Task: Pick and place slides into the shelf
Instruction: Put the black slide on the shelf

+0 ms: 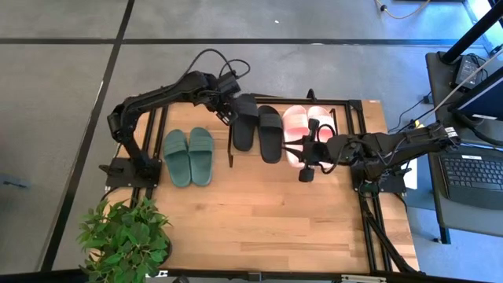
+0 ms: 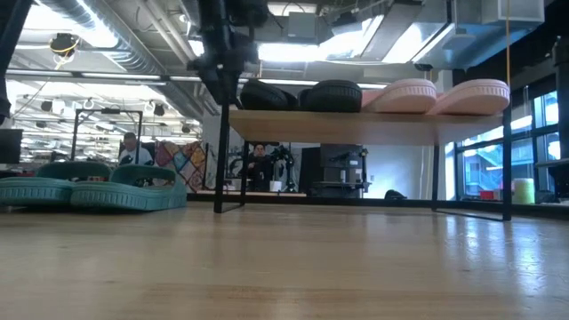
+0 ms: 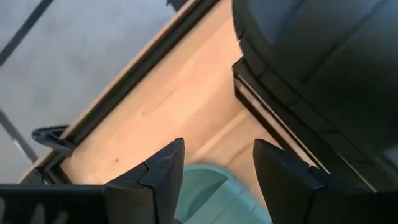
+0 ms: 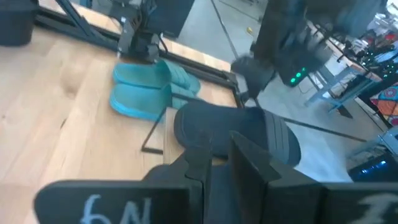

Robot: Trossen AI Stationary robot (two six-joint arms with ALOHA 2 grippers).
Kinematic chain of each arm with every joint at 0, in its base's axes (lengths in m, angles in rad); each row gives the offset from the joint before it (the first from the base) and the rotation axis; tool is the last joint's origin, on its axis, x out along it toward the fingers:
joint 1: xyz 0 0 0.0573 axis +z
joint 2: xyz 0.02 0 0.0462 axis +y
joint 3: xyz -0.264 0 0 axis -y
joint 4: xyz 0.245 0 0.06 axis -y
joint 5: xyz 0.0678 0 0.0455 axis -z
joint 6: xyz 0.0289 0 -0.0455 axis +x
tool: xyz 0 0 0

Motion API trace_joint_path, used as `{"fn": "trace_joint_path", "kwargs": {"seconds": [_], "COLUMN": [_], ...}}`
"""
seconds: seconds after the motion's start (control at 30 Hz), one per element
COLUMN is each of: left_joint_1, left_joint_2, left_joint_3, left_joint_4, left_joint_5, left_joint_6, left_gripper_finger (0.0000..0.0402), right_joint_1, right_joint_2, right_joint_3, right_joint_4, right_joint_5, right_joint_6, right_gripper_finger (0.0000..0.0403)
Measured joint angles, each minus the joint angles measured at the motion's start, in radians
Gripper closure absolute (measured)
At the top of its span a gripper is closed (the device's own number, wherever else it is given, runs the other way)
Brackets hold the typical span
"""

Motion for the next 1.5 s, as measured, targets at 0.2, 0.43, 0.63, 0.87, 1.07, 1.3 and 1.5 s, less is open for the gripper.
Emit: {"fn": "trace_joint_path", "kwargs": {"seconds": [0.2,0.43,0.63,0.87,1.07,1.3,1.5], "left_joint_1": [-0.012,-0.052,-0.068,-0.046,-0.016,-0.009,-0.013], "left_joint_2": [-0.118,-0.205,-0.177,-0.153,-0.153,-0.153,-0.153], "left_joint_3": [0.001,0.001,-0.016,-0.09,-0.126,-0.13,-0.13], "left_joint_4": [0.055,0.138,0.169,0.241,0.272,0.271,0.265], "left_joint_5": [0.004,-0.008,-0.01,-0.01,-0.009,-0.009,-0.009], "left_joint_6": [0.033,0.043,0.042,0.059,0.059,0.066,0.067], "left_gripper_finger": [0.0217,0.0217,0.0217,0.0217,0.0217,0.0217,0.0217], "right_joint_1": [0.0,-0.003,-0.003,-0.003,-0.004,-0.005,-0.034], "right_joint_2": [0.0,0.001,0.023,0.133,0.234,0.345,0.379], "right_joint_3": [0.0,0.0,0.0,0.0,0.0,0.0,0.0], "right_joint_4": [-0.043,0.025,0.029,0.013,-0.007,-0.001,0.012], "right_joint_5": [0.002,0.001,-0.013,-0.179,-0.194,-0.22,-0.114], "right_joint_6": [0.025,0.025,0.036,0.044,0.05,0.049,0.046], "right_gripper_finger": [0.0347,0.0347,0.0347,0.0347,0.0347,0.0347,0.0347]}}
